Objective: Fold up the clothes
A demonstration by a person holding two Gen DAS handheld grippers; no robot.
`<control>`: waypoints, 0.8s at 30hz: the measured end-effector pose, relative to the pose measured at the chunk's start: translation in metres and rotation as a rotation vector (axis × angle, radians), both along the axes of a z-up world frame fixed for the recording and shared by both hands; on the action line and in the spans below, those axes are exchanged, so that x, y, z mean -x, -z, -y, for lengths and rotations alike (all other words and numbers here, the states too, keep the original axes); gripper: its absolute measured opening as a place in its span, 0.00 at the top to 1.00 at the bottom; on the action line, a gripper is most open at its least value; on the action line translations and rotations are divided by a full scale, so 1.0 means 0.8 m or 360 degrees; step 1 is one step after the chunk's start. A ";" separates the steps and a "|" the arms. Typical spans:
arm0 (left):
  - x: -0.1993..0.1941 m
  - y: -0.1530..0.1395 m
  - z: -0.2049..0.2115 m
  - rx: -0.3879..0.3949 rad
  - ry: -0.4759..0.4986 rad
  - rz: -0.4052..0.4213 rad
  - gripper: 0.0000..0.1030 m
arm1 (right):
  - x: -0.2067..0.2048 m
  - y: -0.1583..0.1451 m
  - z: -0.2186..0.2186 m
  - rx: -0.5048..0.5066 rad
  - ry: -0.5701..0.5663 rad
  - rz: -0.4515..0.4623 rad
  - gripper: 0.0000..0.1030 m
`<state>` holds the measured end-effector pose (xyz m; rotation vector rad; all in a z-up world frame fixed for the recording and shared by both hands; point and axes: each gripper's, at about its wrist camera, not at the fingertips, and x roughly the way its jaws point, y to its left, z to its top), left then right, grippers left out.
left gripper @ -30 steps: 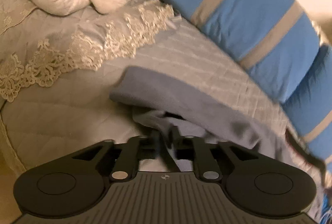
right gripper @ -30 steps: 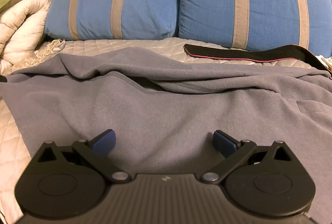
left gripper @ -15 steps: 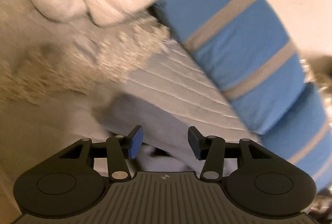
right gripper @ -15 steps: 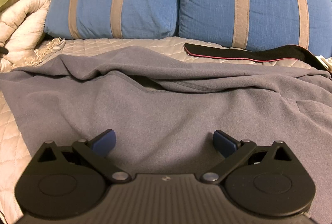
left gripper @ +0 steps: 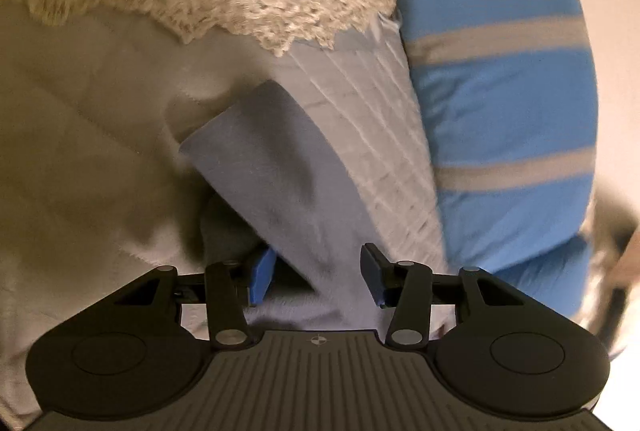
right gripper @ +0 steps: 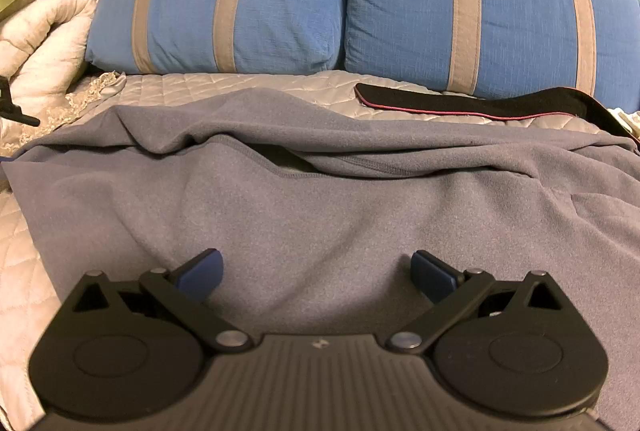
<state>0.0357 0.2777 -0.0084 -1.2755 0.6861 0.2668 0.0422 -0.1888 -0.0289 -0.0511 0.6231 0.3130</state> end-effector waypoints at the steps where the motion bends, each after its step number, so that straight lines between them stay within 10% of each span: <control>1: 0.000 0.001 -0.005 0.0008 -0.0030 0.0048 0.89 | 0.000 0.000 0.000 0.0000 -0.0001 0.0000 0.00; 16: -0.091 -0.112 0.010 -0.0653 0.0193 0.0676 0.96 | -0.003 0.002 0.003 -0.0007 -0.0030 -0.0004 0.00; 24: -0.074 -0.052 -0.039 -0.0351 0.0024 0.0131 0.60 | -0.001 0.001 -0.002 0.0004 -0.0029 -0.0004 0.00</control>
